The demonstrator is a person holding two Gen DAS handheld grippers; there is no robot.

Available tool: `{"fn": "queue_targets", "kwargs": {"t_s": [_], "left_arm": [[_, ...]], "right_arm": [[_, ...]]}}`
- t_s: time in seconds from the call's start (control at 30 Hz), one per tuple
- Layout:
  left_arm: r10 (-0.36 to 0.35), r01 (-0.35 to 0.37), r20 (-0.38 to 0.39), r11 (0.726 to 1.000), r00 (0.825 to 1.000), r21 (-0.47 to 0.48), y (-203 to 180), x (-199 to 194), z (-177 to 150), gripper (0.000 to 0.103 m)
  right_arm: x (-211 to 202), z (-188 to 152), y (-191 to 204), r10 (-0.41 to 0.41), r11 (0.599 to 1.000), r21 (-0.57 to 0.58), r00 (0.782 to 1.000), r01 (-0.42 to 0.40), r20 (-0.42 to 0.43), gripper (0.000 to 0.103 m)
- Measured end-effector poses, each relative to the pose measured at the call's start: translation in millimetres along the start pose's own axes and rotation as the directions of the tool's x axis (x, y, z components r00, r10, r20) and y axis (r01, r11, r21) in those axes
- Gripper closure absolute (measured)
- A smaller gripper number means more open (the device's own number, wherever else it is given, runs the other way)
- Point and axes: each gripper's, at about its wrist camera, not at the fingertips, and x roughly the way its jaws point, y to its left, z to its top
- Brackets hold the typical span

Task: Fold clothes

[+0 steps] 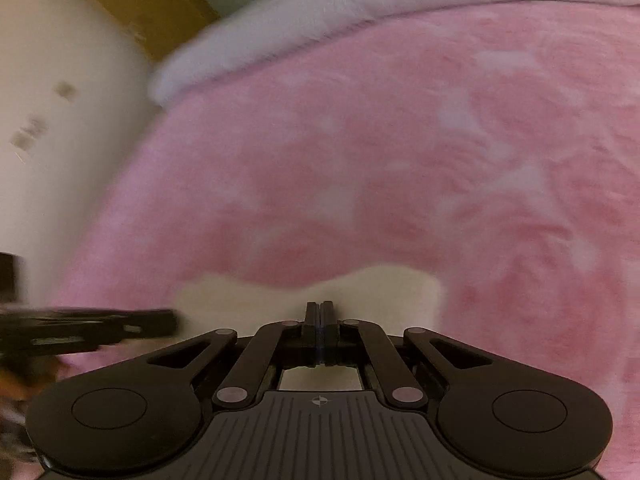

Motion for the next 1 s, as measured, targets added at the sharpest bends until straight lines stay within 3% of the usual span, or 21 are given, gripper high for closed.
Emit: {"fn": "queue_targets", "kwargs": {"t_s": [0.13,0.23,0.3,0.4,0.43,0.5,0.53,0.57,0.67,0.77,0.8,0.87,0.9,0.93,1.0], "left_arm": [[0.06,-0.057,0.027,0.993,0.998,-0.1,22,-41,7,0.1],[-0.031,0.034,0.024,0.992,0.999,-0.124,29,-80,-2,0.1],[-0.088,0.087,-0.001,0.992,0.996,-0.091,22,-95,-15,0.1],[-0.17,0.164,-0.085,0.984,0.982,-0.07,9,-93,-47,0.099],[-0.185,0.179,-0.119,0.982,0.976,-0.062,7,-89,-57,0.099],[-0.145,0.147,-0.209,0.989,0.967,-0.008,2,-74,-78,0.095],[-0.144,0.144,-0.202,0.989,0.969,-0.01,4,-74,-82,0.093],[-0.147,0.146,-0.188,0.989,0.971,-0.017,7,-76,-85,0.091],[-0.158,0.141,-0.228,0.986,0.961,-0.089,24,-89,-80,0.094],[-0.137,0.107,-0.218,0.984,0.966,-0.144,46,-109,-79,0.068],[-0.137,0.1,-0.212,0.979,0.968,-0.176,55,-112,-79,0.067],[-0.183,0.123,-0.203,0.953,0.962,-0.277,72,-111,-81,0.066],[-0.22,0.145,-0.201,0.932,0.955,-0.333,78,-109,-82,0.064],[-0.291,0.186,-0.198,0.887,0.936,-0.423,86,-103,-85,0.062],[-0.373,0.228,-0.162,0.799,0.914,-0.556,94,-92,-94,0.062]], "right_arm": [[-33,4,-6,-0.127,0.974,0.198,0.99,0.114,0.058,0.103],[-75,-9,12,-0.037,0.969,0.247,0.995,0.014,0.088,0.103],[-95,-27,40,-0.042,0.972,0.233,0.996,0.023,0.076,0.103],[-108,-73,80,-0.123,0.964,0.241,0.992,0.111,0.035,0.103],[-106,-90,85,-0.151,0.948,0.286,0.989,0.141,0.013,0.103],[-100,-124,89,-0.207,0.9,0.388,0.978,0.201,-0.026,0.103],[-98,-140,89,-0.234,0.869,0.442,0.972,0.223,-0.03,0.103],[-103,-153,91,-0.254,0.84,0.5,0.967,0.21,0.022,0.103],[-114,-162,93,-0.261,0.783,0.591,0.965,0.196,0.027,0.103],[-126,-154,103,-0.285,0.801,0.54,0.958,0.259,-0.036,0.102],[-129,-153,103,-0.285,0.809,0.526,0.958,0.262,-0.039,0.099],[-135,-152,103,-0.284,0.823,0.502,0.958,0.266,-0.043,0.087],[-136,-153,97,-0.275,0.817,0.517,0.961,0.254,-0.038,0.071],[-136,-152,88,-0.263,0.805,0.544,0.964,0.236,-0.03,0.053],[-133,-150,70,-0.236,0.78,0.593,0.972,0.197,-0.013,0.043]]}}
